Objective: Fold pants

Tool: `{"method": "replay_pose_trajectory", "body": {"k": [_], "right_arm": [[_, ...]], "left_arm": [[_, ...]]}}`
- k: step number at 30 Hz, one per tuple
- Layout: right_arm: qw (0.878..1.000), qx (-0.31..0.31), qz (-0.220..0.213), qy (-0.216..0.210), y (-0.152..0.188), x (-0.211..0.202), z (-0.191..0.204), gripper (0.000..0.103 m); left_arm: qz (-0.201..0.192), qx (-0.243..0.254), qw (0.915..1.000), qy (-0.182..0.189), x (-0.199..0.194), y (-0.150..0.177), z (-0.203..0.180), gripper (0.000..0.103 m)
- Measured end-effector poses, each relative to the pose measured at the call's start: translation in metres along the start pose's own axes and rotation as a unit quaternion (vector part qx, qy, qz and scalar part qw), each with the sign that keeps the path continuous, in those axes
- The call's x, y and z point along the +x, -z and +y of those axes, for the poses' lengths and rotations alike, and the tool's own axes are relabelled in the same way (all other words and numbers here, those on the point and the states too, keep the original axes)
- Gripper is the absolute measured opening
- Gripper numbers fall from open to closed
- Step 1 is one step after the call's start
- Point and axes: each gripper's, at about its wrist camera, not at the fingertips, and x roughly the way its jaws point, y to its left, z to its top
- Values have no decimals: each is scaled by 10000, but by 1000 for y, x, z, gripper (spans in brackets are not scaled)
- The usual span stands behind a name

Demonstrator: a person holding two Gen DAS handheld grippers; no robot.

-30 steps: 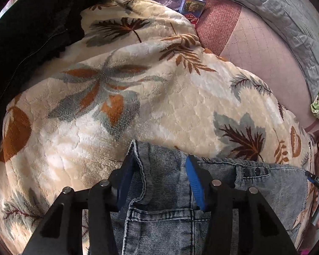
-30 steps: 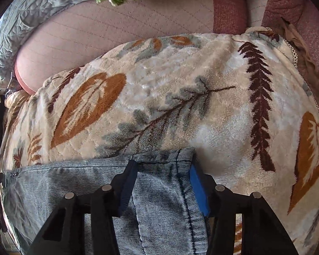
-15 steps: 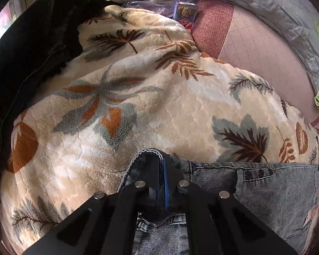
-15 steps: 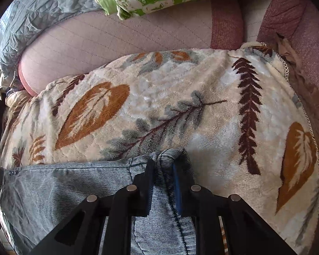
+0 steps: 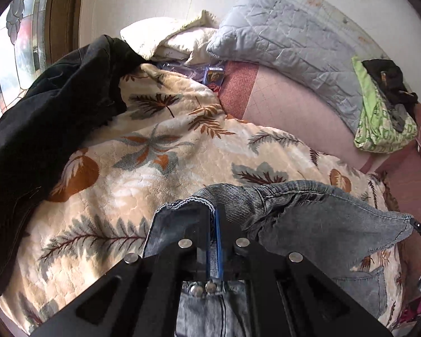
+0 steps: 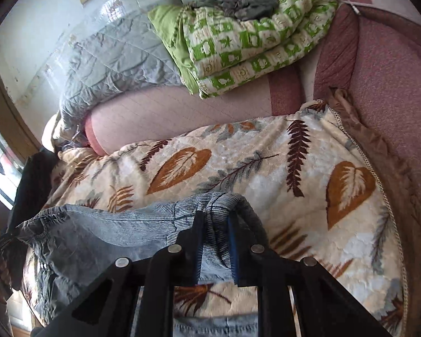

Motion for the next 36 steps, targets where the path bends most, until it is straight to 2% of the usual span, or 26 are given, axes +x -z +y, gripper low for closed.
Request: {"method": "replay_pose_trajectory", "body": {"k": [2,5,7,9,11,12,13,15,17,18,19,20,21,22,24,25,27,28,29,31,33,34,36], "right_arm": [[9999,60,-78,-93,26,-28,-6,17],[9998,0,159,-156,79,-47,-19,17],[9976,118,643,-216,121,-44,-34,20],[9948,189,1000,-87,162,-40,-48,20],[9884,308,1484,-75,197,-32,-60,20],[9869,358,1575,-11,208,-32,-63,22],[9871,432,1541,-76,213,-35,-66,23],[9882,632,1388,-142,211,-48,-70,35],[9904,771,1136,-139,203,-61,-71,77],[9916,791,1015,-96,198,-65,-71,81],[9921,806,956,-92,193,-67,-69,81],[9916,862,949,-147,188,-65,-68,81],[9905,962,965,-194,184,-60,-67,81],[9888,1102,983,-195,180,-54,-66,81],[9821,1508,1116,-196,181,-42,-72,81],[9781,1687,1202,-194,183,-37,-74,81],[9774,1625,1352,-89,184,-26,-71,78],[9786,1494,1415,4,185,-22,-66,69],[9794,1395,1456,63,185,-18,-62,51],[9822,1090,1515,224,184,-14,-52,30],[9826,764,1656,361,184,-13,-42,20],[9829,662,1672,408,183,-16,-38,11],[9859,374,1556,494,178,-33,-29,11]], "left_arm": [[-72,44,9999,127,-28,22,5,3],[-39,226,9994,266,-58,65,13,3],[171,312,9990,278,-67,96,21,3],[386,322,9981,370,-71,125,32,4],[574,422,9972,215,-72,149,40,6],[695,443,9965,127,-72,157,43,7],[791,459,9958,94,-73,162,46,7],[690,419,9967,-64,-83,165,51,7],[433,386,9978,-335,-97,157,53,9],[283,366,9980,-429,-105,152,53,12],[139,378,9981,-476,-111,148,51,20],[34,425,9978,-498,-115,144,46,34],[-30,497,9974,-514,-117,142,39,43],[-93,584,9968,-541,-117,141,31,56],[-170,823,9944,-643,-112,143,11,58],[-157,932,9927,-750,-107,144,2,58],[-141,1036,9912,-817,-95,148,-14,58],[-83,1051,9914,-778,-87,151,-21,58],[19,1058,9914,-775,-77,154,-26,58],[207,1246,9882,-864,-58,163,-38,58],[486,1484,9802,-1220,-33,173,-44,58],[684,1483,9771,-1367,-21,178,-42,58],[1060,1345,9759,-1349,-4,185,-32,58]]}}
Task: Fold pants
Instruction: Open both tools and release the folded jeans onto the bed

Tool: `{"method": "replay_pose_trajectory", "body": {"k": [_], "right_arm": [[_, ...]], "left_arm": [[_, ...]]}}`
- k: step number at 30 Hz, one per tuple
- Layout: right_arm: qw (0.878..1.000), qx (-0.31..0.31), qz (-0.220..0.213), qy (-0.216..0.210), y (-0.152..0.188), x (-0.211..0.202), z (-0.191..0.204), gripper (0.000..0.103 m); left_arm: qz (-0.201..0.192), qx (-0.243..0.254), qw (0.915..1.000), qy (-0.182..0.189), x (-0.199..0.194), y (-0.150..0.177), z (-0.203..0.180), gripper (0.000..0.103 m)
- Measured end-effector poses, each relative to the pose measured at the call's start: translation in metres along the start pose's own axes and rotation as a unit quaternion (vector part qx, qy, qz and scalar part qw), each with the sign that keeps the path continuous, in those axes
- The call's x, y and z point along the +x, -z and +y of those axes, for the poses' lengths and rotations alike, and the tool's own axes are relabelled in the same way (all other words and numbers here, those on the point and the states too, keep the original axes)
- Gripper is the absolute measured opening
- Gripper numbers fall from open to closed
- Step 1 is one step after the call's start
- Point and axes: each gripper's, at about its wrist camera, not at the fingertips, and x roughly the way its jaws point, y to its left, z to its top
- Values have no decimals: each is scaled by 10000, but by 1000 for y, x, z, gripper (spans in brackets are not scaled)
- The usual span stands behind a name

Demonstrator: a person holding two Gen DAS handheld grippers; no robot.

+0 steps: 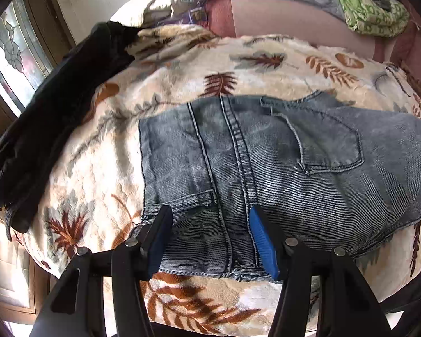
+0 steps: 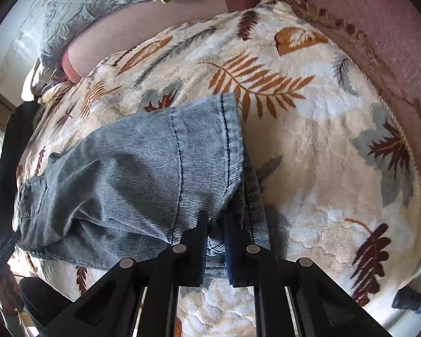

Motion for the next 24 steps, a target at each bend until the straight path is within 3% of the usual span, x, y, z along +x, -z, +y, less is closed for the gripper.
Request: {"method": "replay_pose_trajectory", "body": {"k": [3,6,9,12,14,17,18,19,20,21,24], "right_arm": [[9991,-298,-238,172,4,-33,1,11],[9987,-319,-214,321,13,-40,-12,11],[9965,-345,196,734,27,-3,-35,11],[9966,109,386,724,38,25,-63,13],[9977,421,124,507,40,14,-71,19],[9968,458,-553,345,34,-25,-61,22],[9964,453,-716,100,31,-38,-53,25],[9960,418,-748,-235,27,-45,-43,40],[9955,316,-663,-606,23,-47,-30,64],[9939,149,-612,-901,23,-45,-14,72],[9922,-297,-361,-1152,28,-21,25,74]], "left_arm": [[135,-173,9996,156,9,5,13,60],[220,-118,9994,249,9,4,24,60],[259,-21,9996,98,9,0,34,60],[402,60,9990,161,13,-3,37,60],[422,137,9990,109,10,-6,36,60],[139,321,9993,-121,-11,-11,29,60],[0,298,9994,-178,-20,-14,28,60],[-178,254,9994,-175,-30,-18,26,60],[-329,215,9991,-129,-40,-21,24,60],[-435,180,9989,-74,-47,-26,21,60],[-615,112,9980,102,-55,-34,11,61]]}}
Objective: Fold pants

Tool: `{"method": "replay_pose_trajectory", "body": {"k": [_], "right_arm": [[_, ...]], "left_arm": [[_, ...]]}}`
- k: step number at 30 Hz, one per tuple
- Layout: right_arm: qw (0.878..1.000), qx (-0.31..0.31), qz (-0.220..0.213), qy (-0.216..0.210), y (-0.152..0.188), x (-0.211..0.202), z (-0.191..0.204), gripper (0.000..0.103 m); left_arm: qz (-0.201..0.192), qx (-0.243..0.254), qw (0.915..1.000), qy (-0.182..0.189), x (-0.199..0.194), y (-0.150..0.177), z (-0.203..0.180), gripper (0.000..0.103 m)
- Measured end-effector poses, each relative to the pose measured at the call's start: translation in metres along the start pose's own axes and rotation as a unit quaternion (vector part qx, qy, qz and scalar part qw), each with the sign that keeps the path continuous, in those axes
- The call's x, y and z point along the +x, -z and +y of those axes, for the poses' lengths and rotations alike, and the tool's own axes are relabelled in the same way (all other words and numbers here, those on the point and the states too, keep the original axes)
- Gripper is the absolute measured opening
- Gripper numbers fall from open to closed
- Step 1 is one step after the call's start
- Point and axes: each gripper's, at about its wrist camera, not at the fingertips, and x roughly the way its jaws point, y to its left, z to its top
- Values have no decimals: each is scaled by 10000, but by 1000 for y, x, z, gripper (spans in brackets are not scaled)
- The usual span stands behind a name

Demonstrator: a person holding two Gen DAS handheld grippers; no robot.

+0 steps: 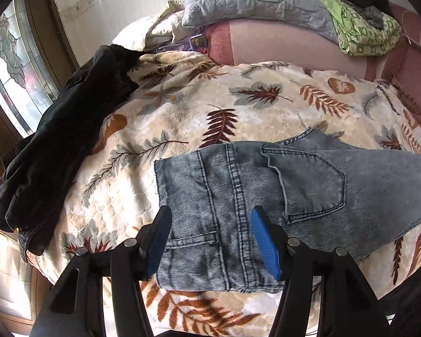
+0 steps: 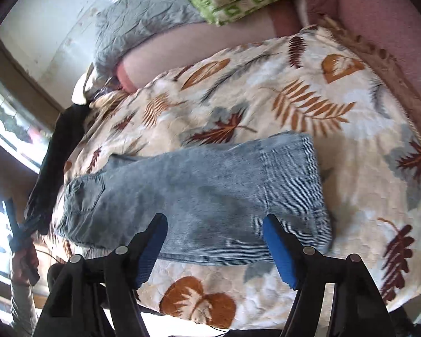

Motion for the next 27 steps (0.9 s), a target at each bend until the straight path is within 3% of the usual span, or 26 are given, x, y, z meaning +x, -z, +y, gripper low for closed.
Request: {"method": "replay_pose_trajectory", "body": {"k": [1,3,4,5,6,10,12,15,17,19,21,27], "right_arm": [[9998,28,166,51,6,15,1,74],[9943,178,954,440,24,55,-9,71],[9926,119,1109,484,32,64,-12,69],[9936,-16,990,538,32,59,-9,68],[9931,21,1012,586,29,54,-6,68],[9966,-352,528,534,-6,33,37,68],[9974,-653,309,26,-32,34,79,68],[9898,-1267,290,-581,-68,65,155,68],[9833,-1587,501,-741,-87,101,201,68],[9764,-1933,700,-665,-102,142,238,63],[9689,-2223,948,-536,-110,181,262,49],[9488,-2827,1396,-180,-112,251,296,45]], "left_arm": [[73,20,10000,-4,6,0,-4,61],[481,60,9988,-73,31,9,-9,61],[832,179,9962,-173,48,18,-12,61],[1144,283,9927,-247,65,28,-13,63],[1177,266,9925,-193,71,35,-12,63],[644,-45,9978,-152,46,27,-10,63],[235,-208,9995,-38,29,17,-15,64],[-90,-582,9976,367,19,5,-27,72],[-31,-633,9975,311,32,4,-35,72],[265,-679,9970,253,53,13,-39,72],[435,-834,9948,377,70,26,-35,72],[6,-736,9963,445,74,38,-36,78]]}}
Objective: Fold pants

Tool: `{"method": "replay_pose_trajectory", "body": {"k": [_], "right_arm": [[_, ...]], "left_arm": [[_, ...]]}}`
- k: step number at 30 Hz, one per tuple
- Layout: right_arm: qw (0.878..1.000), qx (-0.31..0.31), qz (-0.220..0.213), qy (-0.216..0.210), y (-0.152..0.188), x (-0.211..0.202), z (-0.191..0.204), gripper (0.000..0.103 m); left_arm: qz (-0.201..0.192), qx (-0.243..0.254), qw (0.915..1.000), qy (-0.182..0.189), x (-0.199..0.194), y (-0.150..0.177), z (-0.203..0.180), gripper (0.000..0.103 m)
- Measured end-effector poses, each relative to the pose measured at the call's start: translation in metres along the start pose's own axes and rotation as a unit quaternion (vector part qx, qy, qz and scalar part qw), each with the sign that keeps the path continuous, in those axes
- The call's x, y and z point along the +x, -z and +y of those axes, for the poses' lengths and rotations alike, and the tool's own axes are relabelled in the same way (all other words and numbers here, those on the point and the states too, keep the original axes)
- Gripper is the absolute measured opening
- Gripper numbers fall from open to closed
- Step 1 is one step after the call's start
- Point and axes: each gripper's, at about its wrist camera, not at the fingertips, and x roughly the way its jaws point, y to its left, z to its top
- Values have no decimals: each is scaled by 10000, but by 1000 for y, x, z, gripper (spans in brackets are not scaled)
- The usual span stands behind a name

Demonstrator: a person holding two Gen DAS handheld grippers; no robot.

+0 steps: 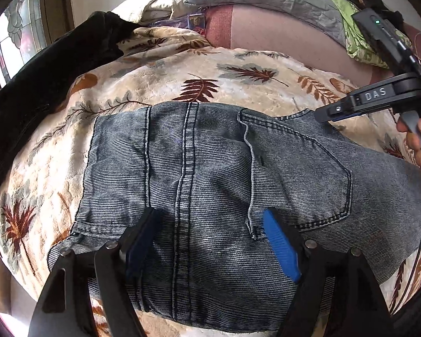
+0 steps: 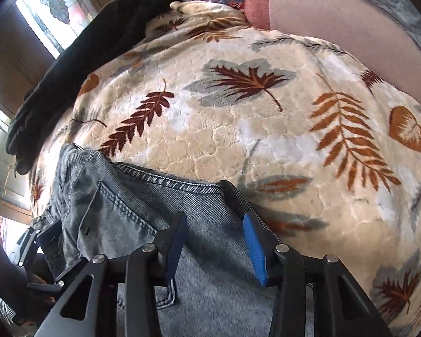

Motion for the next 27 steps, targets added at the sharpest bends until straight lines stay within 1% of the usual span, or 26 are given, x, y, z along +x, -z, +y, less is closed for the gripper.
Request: {"method": "replay_pose_trajectory", "body": {"k": [1,2,3,4,5,7,10,12,15,16,17,19,21,23,24,25,27], "right_arm": [[9999,-71,88,84,-3,9,2,41],[9996,-131,170,176,-5,17,2,34],[9993,-146,265,227,-6,24,1,30],[9991,-143,383,129,-7,30,1,18],[9987,-210,460,90,-6,33,2,11],[9968,-555,432,376,-7,30,12,3],[9929,-830,199,831,-12,19,20,3],[9912,-854,82,1004,-17,18,21,3],[9828,-1066,44,1506,-20,36,26,3],[9827,-1030,40,1536,-19,43,24,3],[9833,-992,65,1525,-18,49,22,3],[9843,-923,-104,1504,-15,46,18,4],[9888,-632,-255,1330,-12,32,13,5],[9904,-211,-551,1248,-4,8,8,6],[9915,3,-705,1090,3,-6,7,6],[9928,189,-836,841,12,-21,7,6],[9931,506,-974,409,36,-42,6,6]], "left_arm": [[-31,9,10000,19,0,1,0,78],[-65,33,10000,19,-1,2,0,78],[-92,69,9999,7,-1,2,-1,78],[-108,104,9999,2,-1,2,-1,78],[-118,120,9999,14,-2,3,0,79],[-130,114,9998,64,-3,4,1,79],[-140,122,9998,73,-3,4,1,79],[-144,117,9998,61,-2,4,1,79],[-160,147,9998,34,-2,5,0,79],[-170,162,9997,24,-2,5,-1,79],[-178,171,9997,26,-2,5,-1,79],[-194,174,9997,37,-3,6,0,79],[-207,183,9996,35,-3,7,-1,79],[-212,180,9996,31,-3,6,-1,79],[-214,185,9996,25,-3,6,-1,79],[-218,184,9996,18,-3,7,-1,79],[-225,177,9996,9,-3,7,-1,79]]}}
